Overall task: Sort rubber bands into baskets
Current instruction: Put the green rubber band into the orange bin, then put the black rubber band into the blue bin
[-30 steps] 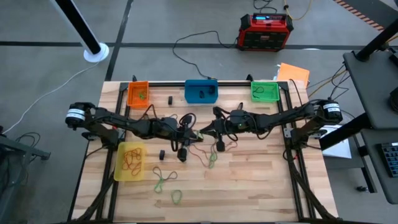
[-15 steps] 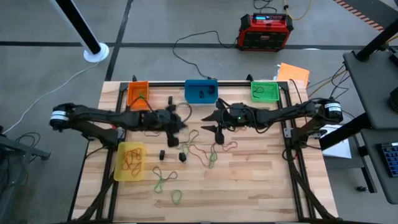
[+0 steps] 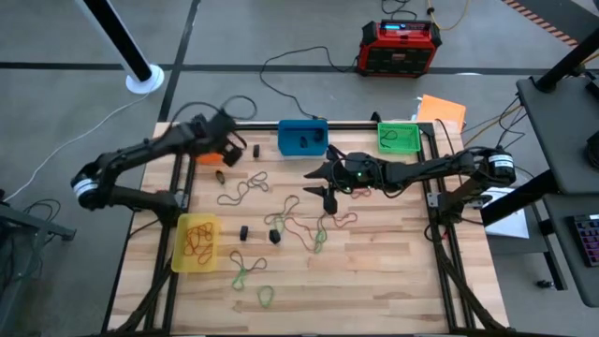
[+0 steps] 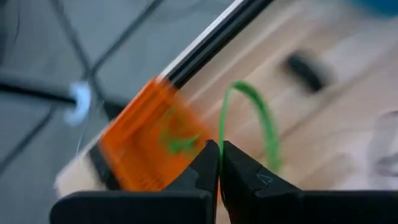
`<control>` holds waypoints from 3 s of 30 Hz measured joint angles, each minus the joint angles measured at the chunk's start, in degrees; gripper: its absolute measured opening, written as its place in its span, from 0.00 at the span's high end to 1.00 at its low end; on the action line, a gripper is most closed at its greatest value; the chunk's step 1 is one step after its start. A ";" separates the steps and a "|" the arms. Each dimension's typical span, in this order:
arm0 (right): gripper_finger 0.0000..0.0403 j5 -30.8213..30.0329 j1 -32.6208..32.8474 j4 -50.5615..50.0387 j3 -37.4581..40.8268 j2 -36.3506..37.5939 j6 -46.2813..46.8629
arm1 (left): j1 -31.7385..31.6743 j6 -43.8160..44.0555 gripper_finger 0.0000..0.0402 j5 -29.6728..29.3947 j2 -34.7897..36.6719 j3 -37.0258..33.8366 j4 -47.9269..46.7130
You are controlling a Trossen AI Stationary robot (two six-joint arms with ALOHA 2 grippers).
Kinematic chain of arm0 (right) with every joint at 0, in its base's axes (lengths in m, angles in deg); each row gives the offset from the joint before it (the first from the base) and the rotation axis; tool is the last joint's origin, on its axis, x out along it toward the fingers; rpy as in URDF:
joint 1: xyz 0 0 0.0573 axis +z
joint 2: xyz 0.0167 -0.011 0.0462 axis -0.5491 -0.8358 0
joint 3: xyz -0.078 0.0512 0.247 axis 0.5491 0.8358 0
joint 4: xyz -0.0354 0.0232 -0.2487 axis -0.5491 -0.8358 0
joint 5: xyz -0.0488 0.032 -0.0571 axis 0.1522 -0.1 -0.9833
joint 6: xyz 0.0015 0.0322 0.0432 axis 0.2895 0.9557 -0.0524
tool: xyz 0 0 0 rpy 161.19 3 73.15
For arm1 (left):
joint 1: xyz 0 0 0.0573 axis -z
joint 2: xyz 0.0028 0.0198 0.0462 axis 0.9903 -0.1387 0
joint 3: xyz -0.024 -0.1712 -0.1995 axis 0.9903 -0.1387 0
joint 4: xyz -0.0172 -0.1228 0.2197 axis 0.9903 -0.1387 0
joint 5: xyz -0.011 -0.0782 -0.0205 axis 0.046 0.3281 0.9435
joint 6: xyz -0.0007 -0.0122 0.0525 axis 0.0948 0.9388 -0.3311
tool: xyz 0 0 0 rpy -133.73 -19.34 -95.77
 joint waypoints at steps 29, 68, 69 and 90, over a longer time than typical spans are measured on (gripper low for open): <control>0.56 -0.13 0.00 -2.72 0.00 -0.09 -0.54 | -11.97 2.86 0.77 -3.51 -12.76 0.09 0.25; 0.70 -13.54 9.77 -34.19 -16.20 -2.32 7.77 | 56.24 31.80 0.74 -7.72 25.29 -21.50 19.21; 0.71 -13.68 9.52 -38.26 -17.75 -2.71 7.55 | 56.23 35.11 0.74 -9.55 24.93 -21.37 15.82; 0.68 -13.53 1.09 -54.11 -20.49 -1.77 3.39 | 42.51 40.03 0.75 5.64 8.58 -19.30 8.35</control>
